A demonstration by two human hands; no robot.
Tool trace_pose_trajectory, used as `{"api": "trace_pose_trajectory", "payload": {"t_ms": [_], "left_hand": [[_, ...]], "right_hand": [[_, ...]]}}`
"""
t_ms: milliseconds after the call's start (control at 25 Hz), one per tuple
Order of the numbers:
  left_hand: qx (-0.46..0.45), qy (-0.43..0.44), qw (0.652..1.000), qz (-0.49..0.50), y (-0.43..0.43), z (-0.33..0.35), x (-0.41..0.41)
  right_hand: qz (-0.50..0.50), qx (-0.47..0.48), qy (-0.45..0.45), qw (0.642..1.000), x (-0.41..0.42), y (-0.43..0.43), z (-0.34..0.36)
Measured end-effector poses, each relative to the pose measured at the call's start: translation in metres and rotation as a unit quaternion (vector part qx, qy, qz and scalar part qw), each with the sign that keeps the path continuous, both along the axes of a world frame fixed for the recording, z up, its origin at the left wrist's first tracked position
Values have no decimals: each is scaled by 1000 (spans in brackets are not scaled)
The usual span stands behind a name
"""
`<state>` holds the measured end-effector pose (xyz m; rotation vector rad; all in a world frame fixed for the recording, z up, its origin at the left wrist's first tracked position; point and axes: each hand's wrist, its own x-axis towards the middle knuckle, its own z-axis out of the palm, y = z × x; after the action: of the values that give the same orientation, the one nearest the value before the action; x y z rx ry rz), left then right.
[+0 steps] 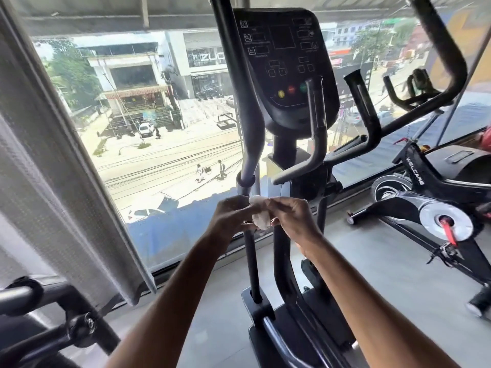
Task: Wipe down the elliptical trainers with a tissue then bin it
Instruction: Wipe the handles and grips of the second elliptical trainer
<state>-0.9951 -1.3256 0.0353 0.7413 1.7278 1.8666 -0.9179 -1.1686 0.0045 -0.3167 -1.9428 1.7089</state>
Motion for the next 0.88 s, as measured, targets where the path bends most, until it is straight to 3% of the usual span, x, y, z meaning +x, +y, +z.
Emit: {"api": "trace_pose_trajectory", "payload": {"t_ms": [120,280,480,720,880], "left_hand": [[8,9,1000,16,3,-1,4],[-26,51,990,128,13,-3,7],[-67,125,976,167,18,3,12],[-85,81,990,73,3,20,-1],[-91,137,975,146,9,23,-33]], "right_hand": [[-30,65,-15,997,4,8,1],[-139,84,12,987,13,4,3],[-87,113,8,990,8,-26,-9],[-170,46,-12,984,-10,-42,-1],[-185,-138,3,973,-58,-39,-4]]}}
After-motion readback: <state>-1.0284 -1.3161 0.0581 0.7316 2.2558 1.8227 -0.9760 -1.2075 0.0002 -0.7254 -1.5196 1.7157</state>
